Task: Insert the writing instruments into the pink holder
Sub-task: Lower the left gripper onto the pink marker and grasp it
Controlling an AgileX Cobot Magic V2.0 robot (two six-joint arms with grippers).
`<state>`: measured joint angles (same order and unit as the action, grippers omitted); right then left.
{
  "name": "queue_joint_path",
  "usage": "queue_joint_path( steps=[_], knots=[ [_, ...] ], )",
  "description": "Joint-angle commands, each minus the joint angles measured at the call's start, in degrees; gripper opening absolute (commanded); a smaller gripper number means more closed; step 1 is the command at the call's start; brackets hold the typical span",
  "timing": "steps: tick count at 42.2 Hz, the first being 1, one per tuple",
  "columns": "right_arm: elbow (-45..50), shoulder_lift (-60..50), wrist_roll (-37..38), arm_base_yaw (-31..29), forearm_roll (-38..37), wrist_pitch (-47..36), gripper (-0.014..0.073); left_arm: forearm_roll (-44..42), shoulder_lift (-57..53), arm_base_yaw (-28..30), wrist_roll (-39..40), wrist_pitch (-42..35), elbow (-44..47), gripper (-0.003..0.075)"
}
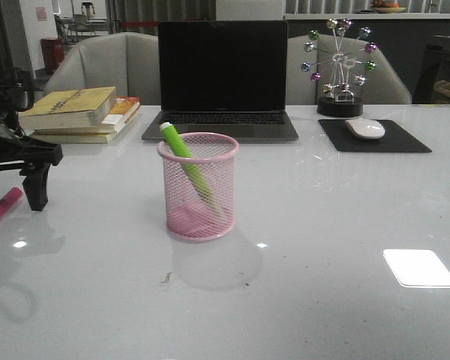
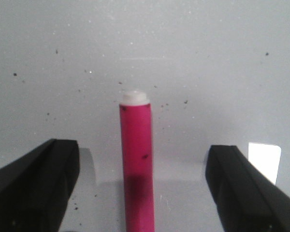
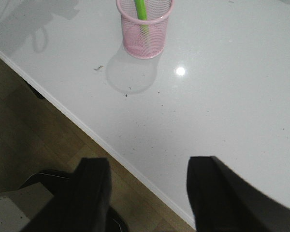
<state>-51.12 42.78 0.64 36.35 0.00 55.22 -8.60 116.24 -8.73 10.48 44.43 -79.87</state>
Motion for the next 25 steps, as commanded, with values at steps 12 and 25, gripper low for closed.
queue_joint_path(
  steps=[12, 25],
  knots=[
    [-1.4, -0.2, -0.6, -0.1, 0.0, -3.3, 0.0469, 1.1, -3.0, 0.1, 0.3, -0.5, -1.5, 0.0361],
    [-1.4, -0.2, -0.6, -0.1, 0.0, -3.3, 0.0469, 5.1, -2.9, 2.0, -2.9, -0.6, -1.5, 0.0361]
  ],
)
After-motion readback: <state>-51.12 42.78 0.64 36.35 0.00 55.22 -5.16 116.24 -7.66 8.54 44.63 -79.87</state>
